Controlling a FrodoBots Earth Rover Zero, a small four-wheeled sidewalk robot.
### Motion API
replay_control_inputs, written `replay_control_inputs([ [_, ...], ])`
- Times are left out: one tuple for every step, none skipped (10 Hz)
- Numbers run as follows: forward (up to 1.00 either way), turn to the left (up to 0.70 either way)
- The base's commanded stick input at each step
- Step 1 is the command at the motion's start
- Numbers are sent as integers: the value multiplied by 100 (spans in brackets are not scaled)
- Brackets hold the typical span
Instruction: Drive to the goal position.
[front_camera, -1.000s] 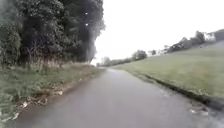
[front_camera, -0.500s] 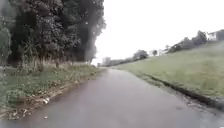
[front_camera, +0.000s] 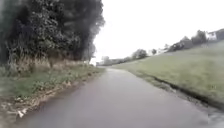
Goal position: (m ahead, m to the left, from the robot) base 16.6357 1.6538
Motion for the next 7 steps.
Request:
replay_control_inputs([
  [100, 0],
  [100, 0],
  [100, 0],
  [100, 0],
  [100, 0],
  [100, 0],
  [100, 0],
])
